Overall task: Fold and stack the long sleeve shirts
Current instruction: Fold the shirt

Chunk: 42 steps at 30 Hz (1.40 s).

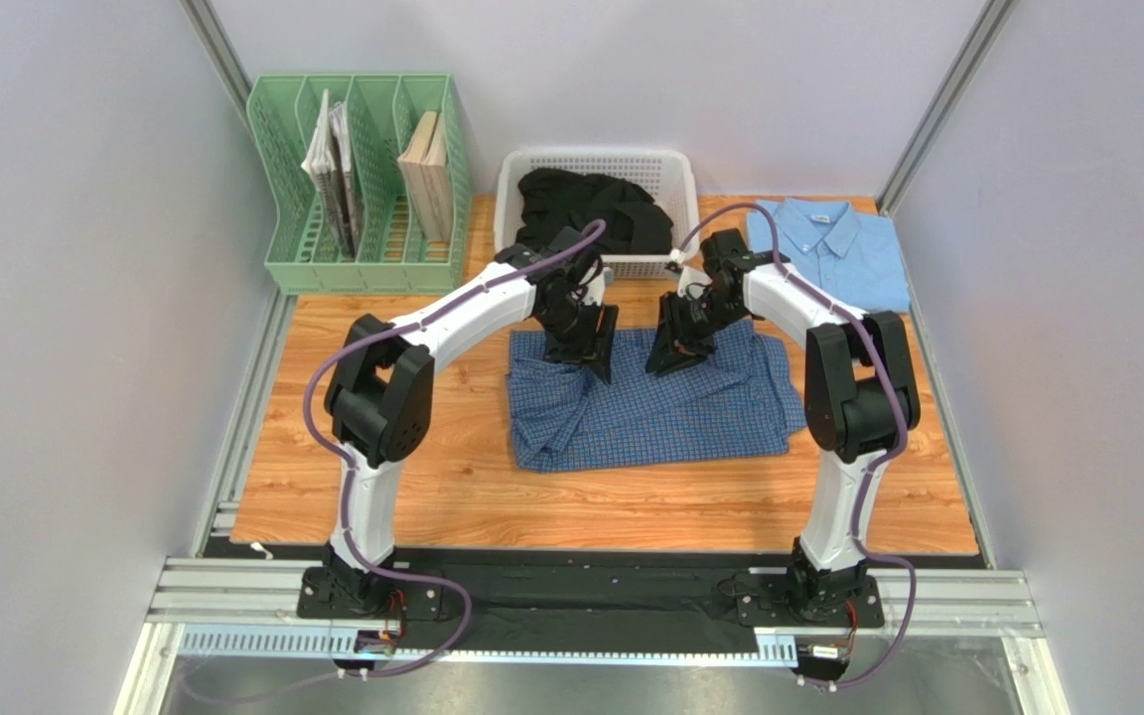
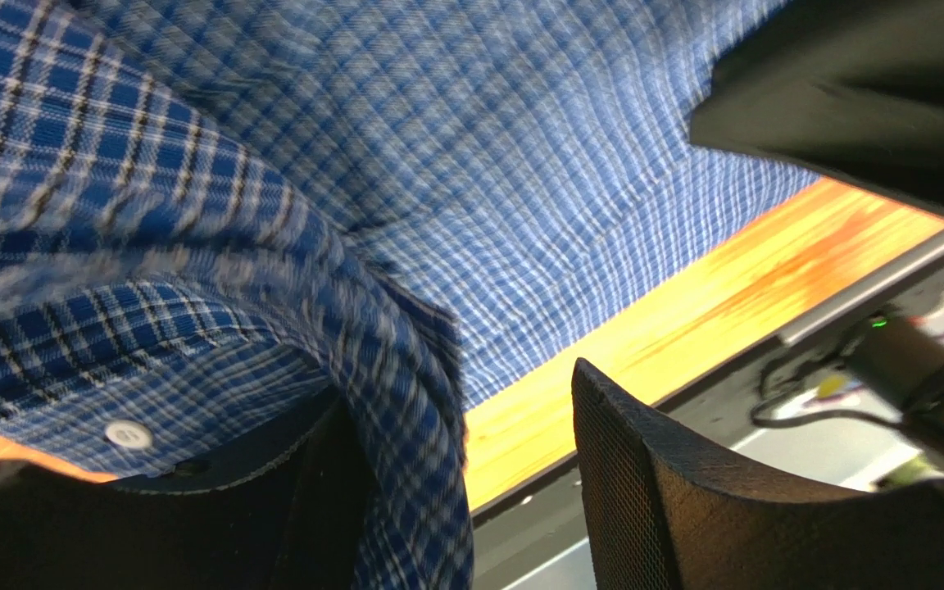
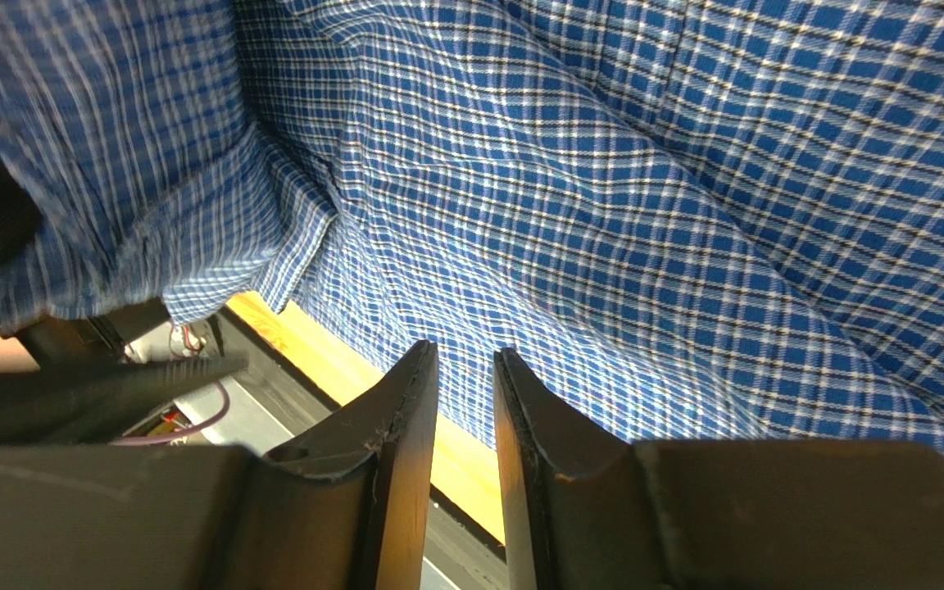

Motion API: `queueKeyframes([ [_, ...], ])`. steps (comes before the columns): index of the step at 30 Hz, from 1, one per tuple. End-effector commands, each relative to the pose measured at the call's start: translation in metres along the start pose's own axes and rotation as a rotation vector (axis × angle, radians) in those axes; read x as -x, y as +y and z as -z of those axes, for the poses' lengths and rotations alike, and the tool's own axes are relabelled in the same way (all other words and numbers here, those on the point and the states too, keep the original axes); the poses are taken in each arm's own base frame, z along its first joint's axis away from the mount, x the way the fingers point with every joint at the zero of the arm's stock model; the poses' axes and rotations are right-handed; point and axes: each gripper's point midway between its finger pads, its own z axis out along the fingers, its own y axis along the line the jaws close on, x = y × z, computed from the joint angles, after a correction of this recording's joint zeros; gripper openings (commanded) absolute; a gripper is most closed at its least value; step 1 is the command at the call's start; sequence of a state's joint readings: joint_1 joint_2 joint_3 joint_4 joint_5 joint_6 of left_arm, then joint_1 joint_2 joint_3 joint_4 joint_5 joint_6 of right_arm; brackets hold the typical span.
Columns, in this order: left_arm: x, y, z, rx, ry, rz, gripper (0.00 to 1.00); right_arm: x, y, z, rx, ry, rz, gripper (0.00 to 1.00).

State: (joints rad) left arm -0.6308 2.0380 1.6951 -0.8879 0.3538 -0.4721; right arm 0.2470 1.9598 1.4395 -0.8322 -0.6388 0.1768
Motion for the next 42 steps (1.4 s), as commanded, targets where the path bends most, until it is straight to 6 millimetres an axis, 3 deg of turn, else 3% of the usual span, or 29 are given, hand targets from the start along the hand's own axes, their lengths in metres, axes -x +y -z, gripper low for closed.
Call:
queueKeyframes([
  [1,-0.003,-0.029,0.026,0.074,-0.039,-0.178,0.64,0.009,-0.001,0.009,0.0,-0.04,0.037,0.29],
  [3,-0.002,-0.032,0.029,0.134,-0.057,-0.245,0.64,0.01,-0.003,0.01,-0.004,-0.046,0.038,0.32],
  [4,-0.002,-0.03,0.025,0.154,-0.05,-0.274,0.99,0.01,-0.004,0.011,-0.006,-0.047,0.036,0.33],
  [7,-0.003,-0.024,0.019,0.252,-0.011,-0.377,0.99,0.013,-0.006,0.015,-0.015,-0.058,0.039,0.35],
  [11,-0.011,-0.037,0.019,0.236,0.014,-0.527,0.99,0.014,-0.01,0.019,-0.021,-0.065,0.031,0.35],
  [14,-0.016,-0.062,0.035,0.107,-0.027,-0.636,0.98,0.014,-0.014,0.026,-0.032,-0.076,0.033,0.35],
  [16,-0.011,-0.081,0.063,0.039,-0.126,-0.707,0.97,0.012,-0.016,0.032,-0.038,-0.077,0.038,0.35],
  [17,-0.01,-0.072,0.069,0.046,-0.139,-0.732,0.96,0.013,-0.019,0.036,-0.041,-0.083,0.033,0.35],
  [18,-0.005,-0.076,0.093,0.015,-0.207,-0.737,0.97,0.01,-0.02,0.038,-0.041,-0.077,0.027,0.35],
  [19,-0.004,-0.07,0.103,-0.017,-0.226,-0.72,0.98,0.006,-0.022,0.039,-0.042,-0.073,0.023,0.35],
  [20,0.0,-0.051,0.112,-0.082,-0.228,-0.661,0.99,0.006,-0.022,0.045,-0.038,-0.086,0.021,0.35],
  [21,0.006,-0.046,0.132,-0.11,-0.283,-0.648,0.99,0.003,-0.021,0.046,-0.033,-0.082,0.016,0.35],
  [22,0.012,-0.022,0.141,-0.106,-0.297,-0.605,0.99,-0.001,-0.022,0.046,-0.03,-0.076,0.013,0.35],
  [25,0.004,0.013,0.146,-0.093,-0.239,-0.612,0.99,-0.01,-0.024,0.051,-0.025,-0.076,-0.007,0.35],
  [28,-0.023,0.033,0.131,-0.179,-0.111,-0.565,0.99,-0.016,-0.026,0.052,-0.022,-0.076,-0.023,0.35],
  [31,-0.037,0.038,0.111,-0.227,-0.072,-0.532,0.99,-0.024,-0.03,0.049,-0.021,-0.062,-0.045,0.35],
  [34,-0.037,0.036,0.088,-0.272,-0.038,-0.487,0.99,-0.027,-0.038,0.05,-0.019,-0.06,-0.091,0.35],
  [36,-0.034,0.035,0.072,-0.306,-0.021,-0.462,0.9,-0.029,-0.041,0.053,-0.021,-0.064,-0.107,0.35],
  [39,-0.041,0.004,0.053,-0.399,0.014,-0.476,0.76,-0.03,-0.05,0.061,-0.038,-0.077,-0.12,0.35],
  [42,-0.069,-0.064,0.027,-0.493,0.089,-0.612,0.72,-0.032,-0.059,0.064,-0.063,-0.075,-0.132,0.34],
])
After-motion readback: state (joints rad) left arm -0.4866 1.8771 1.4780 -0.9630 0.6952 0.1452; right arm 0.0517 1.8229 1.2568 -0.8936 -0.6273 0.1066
